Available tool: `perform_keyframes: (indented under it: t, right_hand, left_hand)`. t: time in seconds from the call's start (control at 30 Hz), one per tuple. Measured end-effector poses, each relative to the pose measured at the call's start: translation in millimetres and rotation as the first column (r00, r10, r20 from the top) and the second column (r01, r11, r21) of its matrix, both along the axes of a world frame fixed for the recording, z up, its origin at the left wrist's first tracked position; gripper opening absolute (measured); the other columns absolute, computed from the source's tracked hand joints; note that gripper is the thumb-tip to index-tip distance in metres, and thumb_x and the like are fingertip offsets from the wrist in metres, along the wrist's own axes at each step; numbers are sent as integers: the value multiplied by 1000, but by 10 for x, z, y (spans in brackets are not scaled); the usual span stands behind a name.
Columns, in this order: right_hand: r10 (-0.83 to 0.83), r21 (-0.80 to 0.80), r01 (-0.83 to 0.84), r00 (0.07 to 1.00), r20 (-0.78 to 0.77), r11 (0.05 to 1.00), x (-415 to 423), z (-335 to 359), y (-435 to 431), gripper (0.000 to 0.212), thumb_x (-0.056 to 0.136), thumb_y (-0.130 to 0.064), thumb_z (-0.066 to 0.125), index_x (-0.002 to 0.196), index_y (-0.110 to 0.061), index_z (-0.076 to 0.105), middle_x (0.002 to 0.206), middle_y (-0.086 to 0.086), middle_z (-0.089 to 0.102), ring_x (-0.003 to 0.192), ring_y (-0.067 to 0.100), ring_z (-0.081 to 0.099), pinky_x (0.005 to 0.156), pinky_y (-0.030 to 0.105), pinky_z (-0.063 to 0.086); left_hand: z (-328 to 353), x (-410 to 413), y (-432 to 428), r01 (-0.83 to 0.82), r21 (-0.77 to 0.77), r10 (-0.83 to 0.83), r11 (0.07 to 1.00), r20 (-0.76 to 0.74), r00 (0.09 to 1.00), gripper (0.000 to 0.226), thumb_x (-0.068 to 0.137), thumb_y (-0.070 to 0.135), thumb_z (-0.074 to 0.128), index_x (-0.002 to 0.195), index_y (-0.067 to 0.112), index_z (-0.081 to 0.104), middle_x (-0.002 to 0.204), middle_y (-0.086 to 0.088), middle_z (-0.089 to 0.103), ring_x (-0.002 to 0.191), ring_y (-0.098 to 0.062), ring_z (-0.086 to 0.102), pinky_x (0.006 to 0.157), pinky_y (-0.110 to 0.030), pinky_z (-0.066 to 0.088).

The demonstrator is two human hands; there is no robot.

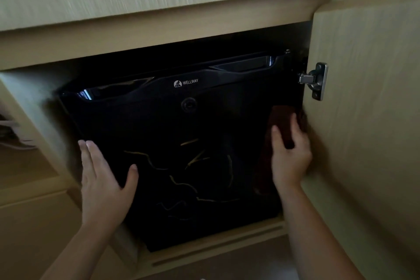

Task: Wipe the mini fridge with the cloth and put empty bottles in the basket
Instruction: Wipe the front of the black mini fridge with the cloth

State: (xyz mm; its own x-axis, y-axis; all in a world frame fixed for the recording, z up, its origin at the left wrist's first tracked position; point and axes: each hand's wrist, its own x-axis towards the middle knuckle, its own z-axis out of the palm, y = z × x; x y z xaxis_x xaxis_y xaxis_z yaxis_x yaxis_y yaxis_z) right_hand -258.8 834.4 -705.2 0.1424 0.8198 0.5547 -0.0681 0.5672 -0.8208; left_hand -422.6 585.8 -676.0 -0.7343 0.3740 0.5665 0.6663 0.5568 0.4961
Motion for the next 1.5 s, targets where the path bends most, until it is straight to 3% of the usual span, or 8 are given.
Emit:
perform_keyframes:
  t: [0.17, 0.3, 0.47, 0.6, 0.73, 1.03, 1.33, 1.5]
  right_hand:
    - [3, -73, -6, 999, -46, 997, -198, -78, -223, 51, 86, -20, 63, 133, -24, 43, 114, 12, 50, 109, 22, 52, 99, 26, 39]
    - [129, 142, -141, 988, 88, 980, -488, -226, -727, 52, 83, -22, 66, 130, -18, 45, 109, -1, 45, 104, -2, 42, 93, 2, 29]
    - [288, 238, -349, 922, 258, 906, -449, -355, -807, 52, 81, -31, 62, 131, -26, 46, 102, 0, 51, 91, 12, 57, 85, 22, 48]
    - [85, 55, -87, 996, 35, 995, -267, -29, -404, 53, 81, -16, 68, 129, -22, 45, 102, 8, 52, 98, 18, 54, 85, -1, 30]
    - [21, -43, -20, 999, 44, 999, -239, 143, -331, 51, 86, -23, 62, 134, -20, 45, 116, 14, 50, 109, 24, 51, 90, 10, 28]
    - [243, 350, -376, 897, 369, 858, -816, -75, -1228, 50, 82, -34, 54, 131, -26, 46, 99, 4, 50, 85, 17, 57, 77, 25, 50]
    - [125, 79, -132, 988, 88, 988, -583, 333, -830, 50, 85, -23, 63, 133, -20, 47, 111, 6, 47, 101, 8, 46, 85, -5, 24]
    - [142, 311, -262, 922, 361, 914, -898, 182, -1348, 49, 81, -33, 55, 128, -20, 53, 98, 11, 52, 82, 25, 59, 78, 25, 46]
  left_hand:
    - [34, -30, -3, -15, 49, 11, 999, 94, 996, 89, 87, 35, 54, 146, 10, -9, 156, -10, 0, 142, -26, 7, 110, -46, 22]
    - [32, 9, 45, -31, 108, 19, 994, 113, 993, 86, 88, 35, 54, 146, 10, -4, 155, -11, 4, 140, -29, 14, 107, -45, 25]
    - [57, -5, 10, -23, 205, -4, 978, 131, 991, 79, 89, 33, 54, 147, 11, 6, 151, -8, 19, 135, -26, 26, 103, -42, 30]
    - [70, -102, -129, 44, 156, -67, 987, 147, 987, 80, 86, 40, 53, 147, 17, 6, 152, -6, 19, 134, -26, 30, 102, -44, 35]
    - [69, -173, -226, 111, 141, -134, 984, 161, 978, 87, 78, 51, 48, 147, 22, 5, 152, 0, 18, 133, -22, 32, 101, -39, 36]
    - [72, -233, -327, 192, 149, -210, 970, 113, 971, 71, 87, 32, 52, 146, 22, 15, 136, 20, 25, 119, -5, 38, 96, -28, 35]
    - [57, -254, -351, 193, 102, -203, 976, 107, 973, 78, 84, 44, 50, 147, 25, 9, 150, 8, 23, 126, -10, 38, 99, -32, 38]
    - [87, -241, -355, 197, 109, -209, 974, 113, 971, 74, 87, 36, 53, 146, 23, 11, 146, 12, 25, 123, -7, 38, 96, -28, 37]
